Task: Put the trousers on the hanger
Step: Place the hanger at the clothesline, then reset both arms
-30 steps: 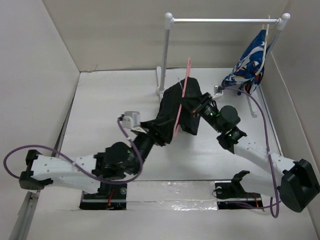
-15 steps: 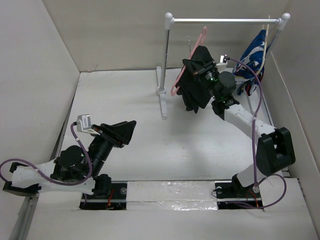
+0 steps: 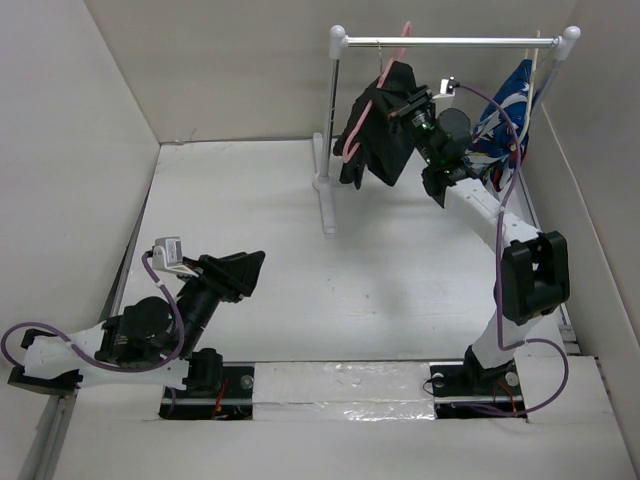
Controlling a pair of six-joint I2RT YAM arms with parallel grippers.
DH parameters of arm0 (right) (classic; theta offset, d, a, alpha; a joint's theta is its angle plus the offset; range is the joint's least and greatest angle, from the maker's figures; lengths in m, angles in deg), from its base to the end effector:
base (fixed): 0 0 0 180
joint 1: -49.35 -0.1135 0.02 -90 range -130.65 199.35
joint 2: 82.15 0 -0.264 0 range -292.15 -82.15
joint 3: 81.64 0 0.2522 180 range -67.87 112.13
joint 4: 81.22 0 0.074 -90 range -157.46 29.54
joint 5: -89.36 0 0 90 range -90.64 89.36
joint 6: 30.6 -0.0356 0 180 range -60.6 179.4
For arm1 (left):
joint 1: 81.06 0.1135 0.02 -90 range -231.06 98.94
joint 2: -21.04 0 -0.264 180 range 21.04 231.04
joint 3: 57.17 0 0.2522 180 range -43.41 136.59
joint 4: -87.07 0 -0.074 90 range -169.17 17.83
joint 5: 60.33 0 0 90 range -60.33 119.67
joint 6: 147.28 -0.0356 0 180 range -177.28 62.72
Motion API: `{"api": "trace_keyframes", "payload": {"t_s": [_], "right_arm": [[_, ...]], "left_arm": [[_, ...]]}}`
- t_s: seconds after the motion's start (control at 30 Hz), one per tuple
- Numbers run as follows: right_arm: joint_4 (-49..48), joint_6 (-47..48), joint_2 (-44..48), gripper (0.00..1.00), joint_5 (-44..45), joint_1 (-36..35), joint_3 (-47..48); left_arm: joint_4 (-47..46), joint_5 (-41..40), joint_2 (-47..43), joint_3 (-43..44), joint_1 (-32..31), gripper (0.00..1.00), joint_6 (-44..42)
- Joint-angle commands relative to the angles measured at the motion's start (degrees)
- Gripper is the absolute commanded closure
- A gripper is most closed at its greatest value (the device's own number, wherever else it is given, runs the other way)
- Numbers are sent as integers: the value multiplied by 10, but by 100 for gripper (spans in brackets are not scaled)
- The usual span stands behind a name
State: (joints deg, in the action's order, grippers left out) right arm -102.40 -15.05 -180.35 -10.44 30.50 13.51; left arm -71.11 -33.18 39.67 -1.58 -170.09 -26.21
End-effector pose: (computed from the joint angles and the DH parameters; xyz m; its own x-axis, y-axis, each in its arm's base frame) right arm 0.3890 0.1392 0.3953 -0.3753 0.8750 -0.3058 -0.4101 0.1391 0.9014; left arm 0.0327 -0.0579 0.3730 -0.2242 -0.6709 -0.7069 0.3806 0.6074 -0.6972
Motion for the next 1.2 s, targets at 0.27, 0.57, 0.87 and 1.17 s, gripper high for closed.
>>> {"api": "trace_keyframes", "payload": {"t_s": [0.27,0.57,0.87,1.17], "right_arm": [[-87,-21,-40,100,-16,62,114],[-78,-32,-96,100,-42,87,154],[-91,-10,-88,21,-58,97,100],[-51,113,47,0,-52,115,-11]], "left_arm": [[25,-23,8,-4,-1,49,29],[40,-27,10,0,-1,49,48],[18,-42,30,6,-1,46,32],[-26,-41,79,20,-1,39,17]]}}
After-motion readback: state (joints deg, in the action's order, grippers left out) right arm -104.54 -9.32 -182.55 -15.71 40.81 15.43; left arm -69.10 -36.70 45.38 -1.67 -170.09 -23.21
